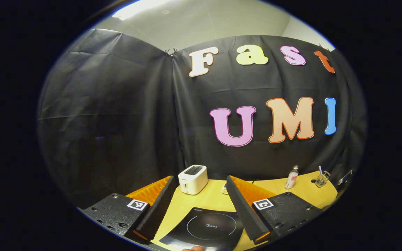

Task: First push the handle of the pot to place it horizontally, then grasp the pot with both hands and set it on the induction cooktop.

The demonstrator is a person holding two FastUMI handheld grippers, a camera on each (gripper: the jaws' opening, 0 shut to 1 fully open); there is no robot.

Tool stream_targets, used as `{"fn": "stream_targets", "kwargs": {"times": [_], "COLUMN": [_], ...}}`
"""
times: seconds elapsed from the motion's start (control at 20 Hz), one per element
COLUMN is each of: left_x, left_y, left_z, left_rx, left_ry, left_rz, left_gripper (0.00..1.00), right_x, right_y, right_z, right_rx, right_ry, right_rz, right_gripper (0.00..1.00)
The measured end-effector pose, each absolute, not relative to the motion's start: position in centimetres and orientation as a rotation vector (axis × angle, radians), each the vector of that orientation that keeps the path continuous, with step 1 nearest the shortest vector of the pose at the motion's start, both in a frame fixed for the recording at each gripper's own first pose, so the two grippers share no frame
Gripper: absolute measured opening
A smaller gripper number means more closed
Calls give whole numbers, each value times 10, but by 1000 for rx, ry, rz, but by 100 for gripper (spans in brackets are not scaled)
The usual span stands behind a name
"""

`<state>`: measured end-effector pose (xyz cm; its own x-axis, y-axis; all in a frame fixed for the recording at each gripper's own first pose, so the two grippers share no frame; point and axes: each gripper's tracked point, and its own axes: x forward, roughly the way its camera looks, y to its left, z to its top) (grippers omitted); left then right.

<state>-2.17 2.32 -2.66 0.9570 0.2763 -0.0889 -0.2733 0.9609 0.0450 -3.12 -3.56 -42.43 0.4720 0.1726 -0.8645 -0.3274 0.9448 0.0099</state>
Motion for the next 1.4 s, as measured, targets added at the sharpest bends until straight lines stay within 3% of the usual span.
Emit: {"fn": "stream_targets", "kwargs": {"times": [0.7, 0.85, 0.95, 1.0, 1.15, 1.2, 1.3, 1.4], "left_x": [2, 7, 9, 11, 12, 12, 14, 16], "left_y": [-6, -11, -11, -10, -9, -8, -10, -16], "left_z": [-54, -59, -61, -61, -64, -66, -72, -82], "left_rx": [27, 19, 19, 20, 16, 14, 11, 8], "left_ry": [156, 167, 171, 172, 181, 185, 200, 223], "left_rz": [198, 187, 187, 189, 199, 201, 197, 177], "left_gripper": [94, 94, 92, 92, 94, 93, 95, 95], "right_x": [-12, -5, -2, -1, 4, 5, 7, 9], "right_y": [-42, -34, -32, -31, -28, -28, -27, -27], "right_z": [-401, -407, -409, -407, -411, -413, -415, -419], "right_rx": [-56, -30, -23, -18, -20, -18, -23, -25], "right_ry": [972, 965, 965, 966, 969, 974, 979, 987], "right_rz": [257, 267, 270, 277, 284, 287, 286, 287], "right_gripper": [3, 13, 33, 37, 80, 82, 100, 100]}}
